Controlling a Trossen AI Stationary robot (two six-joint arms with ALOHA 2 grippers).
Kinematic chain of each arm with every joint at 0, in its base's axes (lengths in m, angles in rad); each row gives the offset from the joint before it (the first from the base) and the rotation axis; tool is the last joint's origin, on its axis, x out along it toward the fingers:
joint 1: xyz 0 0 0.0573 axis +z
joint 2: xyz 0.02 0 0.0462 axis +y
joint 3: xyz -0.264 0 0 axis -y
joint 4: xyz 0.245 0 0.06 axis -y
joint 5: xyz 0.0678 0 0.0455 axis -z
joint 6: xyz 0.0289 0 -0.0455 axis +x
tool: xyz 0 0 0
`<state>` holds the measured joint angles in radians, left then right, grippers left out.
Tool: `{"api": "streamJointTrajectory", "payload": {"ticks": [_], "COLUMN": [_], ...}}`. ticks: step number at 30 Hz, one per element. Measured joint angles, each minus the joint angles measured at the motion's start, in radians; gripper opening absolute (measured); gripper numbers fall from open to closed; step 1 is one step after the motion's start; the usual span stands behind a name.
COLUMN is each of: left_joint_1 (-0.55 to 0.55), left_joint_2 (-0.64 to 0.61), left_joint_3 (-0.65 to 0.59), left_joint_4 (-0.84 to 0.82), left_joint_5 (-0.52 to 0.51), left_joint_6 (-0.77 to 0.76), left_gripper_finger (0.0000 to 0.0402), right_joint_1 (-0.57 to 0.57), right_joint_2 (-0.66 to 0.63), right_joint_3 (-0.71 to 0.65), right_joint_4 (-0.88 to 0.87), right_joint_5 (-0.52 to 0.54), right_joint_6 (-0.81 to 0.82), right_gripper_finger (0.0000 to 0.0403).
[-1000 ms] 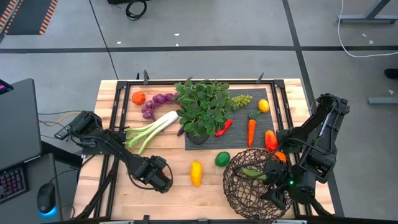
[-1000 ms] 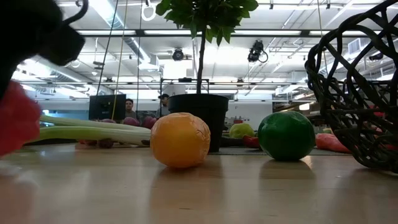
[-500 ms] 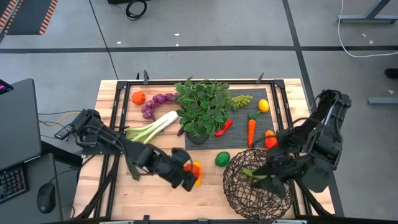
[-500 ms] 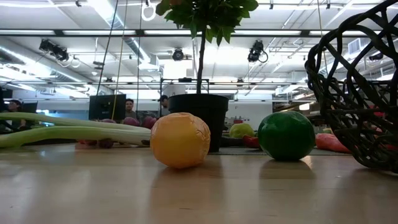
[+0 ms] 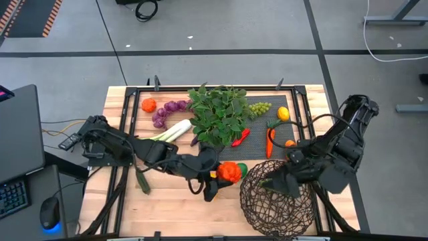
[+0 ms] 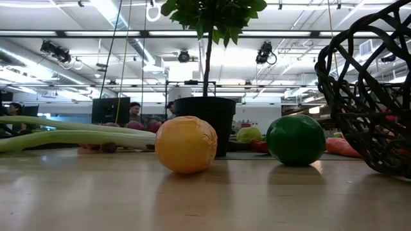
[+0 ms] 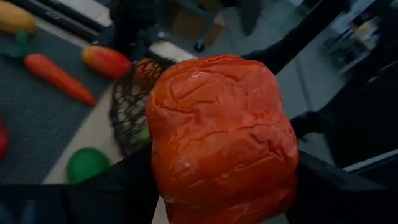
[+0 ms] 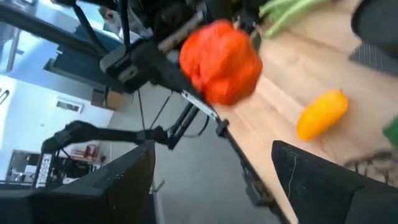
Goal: Build produce basket
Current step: Put the bottom orange squash into the brown wire basket
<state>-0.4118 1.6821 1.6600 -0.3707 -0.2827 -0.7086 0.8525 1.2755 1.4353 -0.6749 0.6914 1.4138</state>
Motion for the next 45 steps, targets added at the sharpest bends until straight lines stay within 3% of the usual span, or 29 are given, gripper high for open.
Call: {"api": "streamJointTrajectory", "payload": {"ticks": [7,12,18,24,37,45], "left_joint_1": [0.030,0.034,0.037,0.040,0.038,0.037], "left_joint_2": [0.000,0.000,0.000,0.000,0.000,0.000], "left_joint_3": [0.000,0.000,0.000,0.000,0.000,0.000], "left_joint_4": [0.147,0.170,0.195,0.242,0.247,0.246], "left_joint_5": [0.139,0.204,0.212,0.217,0.251,0.257], "left_joint_6": [-0.071,-0.130,-0.223,-0.224,-0.224,-0.218], "left_gripper_finger": [0.0265,0.0268,0.0269,0.0265,0.0274,0.0274], "right_joint_1": [-0.105,-0.164,-0.197,-0.215,-0.222,-0.222], "right_joint_2": [0.032,0.065,0.093,0.122,0.125,0.125], "right_joint_3": [0.000,0.000,0.000,0.000,0.000,0.000], "right_joint_4": [0.156,0.261,0.322,0.341,0.361,0.365], "right_joint_5": [-0.016,-0.085,-0.169,-0.252,-0.238,-0.272], "right_joint_6": [-0.227,-0.349,-0.421,-0.422,-0.454,-0.491], "right_gripper_finger": [0.0371,0.0381,0.0371,0.0362,0.0307,0.0306]}}
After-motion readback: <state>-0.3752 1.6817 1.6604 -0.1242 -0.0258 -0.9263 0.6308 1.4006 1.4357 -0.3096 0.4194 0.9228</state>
